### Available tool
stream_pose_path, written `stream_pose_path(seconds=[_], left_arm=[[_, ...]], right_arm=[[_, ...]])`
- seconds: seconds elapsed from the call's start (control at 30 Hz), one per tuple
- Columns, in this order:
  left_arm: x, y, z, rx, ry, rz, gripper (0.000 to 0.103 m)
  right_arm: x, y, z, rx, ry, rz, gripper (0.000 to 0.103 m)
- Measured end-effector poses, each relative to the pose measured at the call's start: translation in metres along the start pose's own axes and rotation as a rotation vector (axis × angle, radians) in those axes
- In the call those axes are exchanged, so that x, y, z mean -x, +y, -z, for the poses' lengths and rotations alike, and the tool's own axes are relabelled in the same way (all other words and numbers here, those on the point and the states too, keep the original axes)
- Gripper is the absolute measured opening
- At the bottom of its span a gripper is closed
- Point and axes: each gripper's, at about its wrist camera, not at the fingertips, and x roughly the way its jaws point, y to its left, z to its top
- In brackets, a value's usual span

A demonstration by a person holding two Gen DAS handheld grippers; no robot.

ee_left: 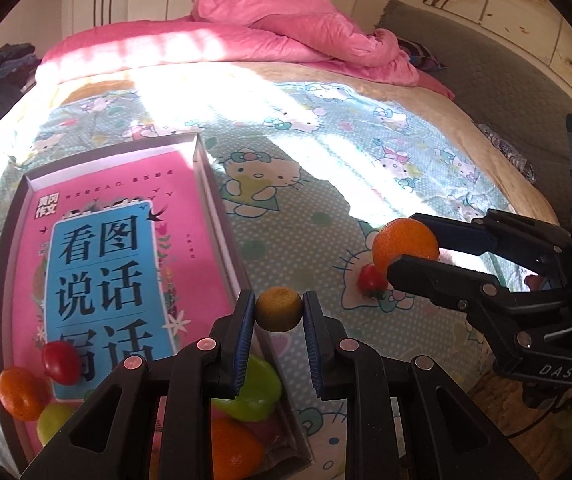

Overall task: Organize fruits
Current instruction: 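Carry the orange and yellow tomato over the book tray with both tools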

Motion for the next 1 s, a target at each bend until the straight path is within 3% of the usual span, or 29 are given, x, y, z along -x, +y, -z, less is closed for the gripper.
stream_pose_path(seconds=[1.0], left_arm=[[0.051, 0.125, -0.004, 0.29, -0.099, -0.138, 0.025]], right_arm=[[-0.034, 0.072, -0.012, 0.116, 0.009, -0.116, 0.04]])
